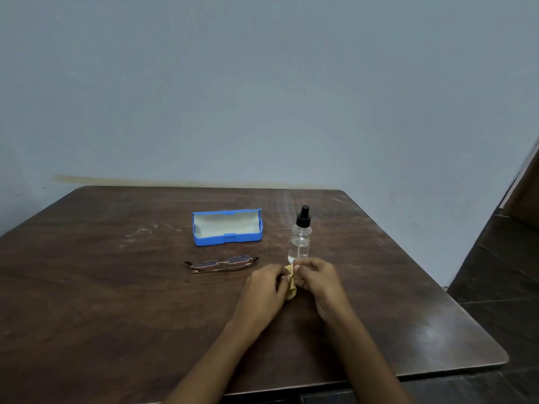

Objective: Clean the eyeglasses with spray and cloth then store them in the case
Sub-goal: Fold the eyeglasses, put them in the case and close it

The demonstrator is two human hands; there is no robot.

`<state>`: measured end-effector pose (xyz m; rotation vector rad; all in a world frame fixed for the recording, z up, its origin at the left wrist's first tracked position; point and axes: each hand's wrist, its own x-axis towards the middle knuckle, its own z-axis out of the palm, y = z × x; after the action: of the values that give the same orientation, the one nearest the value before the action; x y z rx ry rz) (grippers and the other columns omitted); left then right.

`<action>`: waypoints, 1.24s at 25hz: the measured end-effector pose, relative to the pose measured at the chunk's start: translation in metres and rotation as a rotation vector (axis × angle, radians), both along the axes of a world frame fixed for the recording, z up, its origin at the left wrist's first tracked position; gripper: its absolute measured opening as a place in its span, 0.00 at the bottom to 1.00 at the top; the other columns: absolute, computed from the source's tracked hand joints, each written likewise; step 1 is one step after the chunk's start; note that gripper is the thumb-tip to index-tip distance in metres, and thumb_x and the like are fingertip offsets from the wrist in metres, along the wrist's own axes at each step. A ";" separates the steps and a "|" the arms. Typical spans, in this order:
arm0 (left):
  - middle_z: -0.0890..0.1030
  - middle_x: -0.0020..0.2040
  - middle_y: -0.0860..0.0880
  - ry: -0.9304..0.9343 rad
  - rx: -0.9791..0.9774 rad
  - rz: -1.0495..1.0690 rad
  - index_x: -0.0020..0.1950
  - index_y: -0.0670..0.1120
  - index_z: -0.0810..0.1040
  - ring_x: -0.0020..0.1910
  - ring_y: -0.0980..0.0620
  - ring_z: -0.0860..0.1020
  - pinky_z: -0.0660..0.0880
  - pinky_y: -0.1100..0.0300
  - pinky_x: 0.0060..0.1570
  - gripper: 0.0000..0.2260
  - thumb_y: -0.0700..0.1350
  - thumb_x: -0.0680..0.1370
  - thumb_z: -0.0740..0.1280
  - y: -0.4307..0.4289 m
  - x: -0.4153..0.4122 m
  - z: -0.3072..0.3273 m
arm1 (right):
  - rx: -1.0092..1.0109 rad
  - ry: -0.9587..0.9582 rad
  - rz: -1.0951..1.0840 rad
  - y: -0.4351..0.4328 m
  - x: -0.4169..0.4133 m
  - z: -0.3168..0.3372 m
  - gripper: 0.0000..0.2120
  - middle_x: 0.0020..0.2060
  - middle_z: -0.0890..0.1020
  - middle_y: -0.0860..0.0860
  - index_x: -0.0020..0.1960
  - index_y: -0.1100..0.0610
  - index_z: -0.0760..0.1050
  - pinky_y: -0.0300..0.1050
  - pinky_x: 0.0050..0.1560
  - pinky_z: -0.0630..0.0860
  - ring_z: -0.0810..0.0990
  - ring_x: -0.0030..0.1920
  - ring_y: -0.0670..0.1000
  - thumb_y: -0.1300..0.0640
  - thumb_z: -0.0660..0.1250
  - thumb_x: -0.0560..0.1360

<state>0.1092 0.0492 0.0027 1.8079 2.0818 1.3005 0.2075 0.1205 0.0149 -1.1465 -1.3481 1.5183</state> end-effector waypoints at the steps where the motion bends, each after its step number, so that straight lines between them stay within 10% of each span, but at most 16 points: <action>1: 0.82 0.46 0.48 -0.058 0.007 -0.020 0.48 0.46 0.78 0.45 0.53 0.78 0.75 0.56 0.47 0.06 0.44 0.76 0.63 0.000 -0.002 0.002 | 0.000 0.013 0.008 -0.001 -0.001 0.001 0.06 0.35 0.79 0.54 0.49 0.64 0.76 0.37 0.36 0.77 0.77 0.32 0.47 0.69 0.62 0.74; 7: 0.82 0.42 0.52 -0.388 0.083 -0.013 0.46 0.46 0.80 0.43 0.60 0.78 0.72 0.72 0.43 0.04 0.42 0.75 0.65 -0.001 -0.013 0.008 | 0.101 0.020 0.061 -0.010 -0.009 0.014 0.06 0.41 0.82 0.53 0.48 0.57 0.79 0.40 0.40 0.77 0.80 0.42 0.48 0.63 0.64 0.74; 11: 0.82 0.45 0.45 -0.734 0.082 0.012 0.45 0.45 0.80 0.48 0.48 0.79 0.76 0.52 0.51 0.05 0.42 0.76 0.65 -0.002 -0.033 0.018 | 0.152 0.114 0.236 -0.014 -0.014 0.024 0.10 0.49 0.82 0.58 0.51 0.57 0.77 0.48 0.50 0.78 0.80 0.49 0.54 0.68 0.64 0.73; 15: 0.81 0.43 0.43 -0.904 0.106 0.055 0.42 0.44 0.78 0.46 0.45 0.78 0.73 0.49 0.52 0.05 0.42 0.77 0.63 -0.004 -0.059 0.026 | 0.233 0.058 0.271 -0.008 -0.028 0.029 0.17 0.45 0.80 0.54 0.57 0.62 0.74 0.31 0.37 0.77 0.79 0.43 0.46 0.75 0.61 0.71; 19: 0.80 0.41 0.44 -0.956 0.148 0.108 0.47 0.40 0.77 0.40 0.48 0.78 0.77 0.51 0.46 0.06 0.40 0.77 0.62 -0.004 -0.086 0.030 | 0.269 0.014 0.173 0.003 -0.051 0.033 0.15 0.40 0.79 0.53 0.56 0.65 0.73 0.29 0.34 0.76 0.78 0.38 0.47 0.74 0.64 0.70; 23: 0.78 0.38 0.46 -0.952 0.158 0.168 0.51 0.37 0.76 0.26 0.57 0.77 0.76 0.67 0.25 0.07 0.40 0.78 0.62 -0.002 -0.114 0.029 | 0.275 -0.049 0.072 0.016 -0.074 0.031 0.12 0.46 0.82 0.60 0.54 0.66 0.75 0.47 0.50 0.78 0.81 0.47 0.55 0.68 0.69 0.70; 31: 0.77 0.43 0.45 -0.997 0.187 0.272 0.51 0.39 0.75 0.40 0.52 0.76 0.76 0.69 0.26 0.05 0.38 0.77 0.62 0.018 -0.163 0.025 | 0.137 0.041 0.027 0.046 -0.114 0.025 0.11 0.43 0.81 0.57 0.52 0.66 0.76 0.52 0.57 0.76 0.79 0.49 0.56 0.66 0.69 0.70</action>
<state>-0.0535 0.0670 0.0277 0.6119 1.6472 1.9472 0.0936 0.1668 0.0397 -1.0098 -1.4219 1.4371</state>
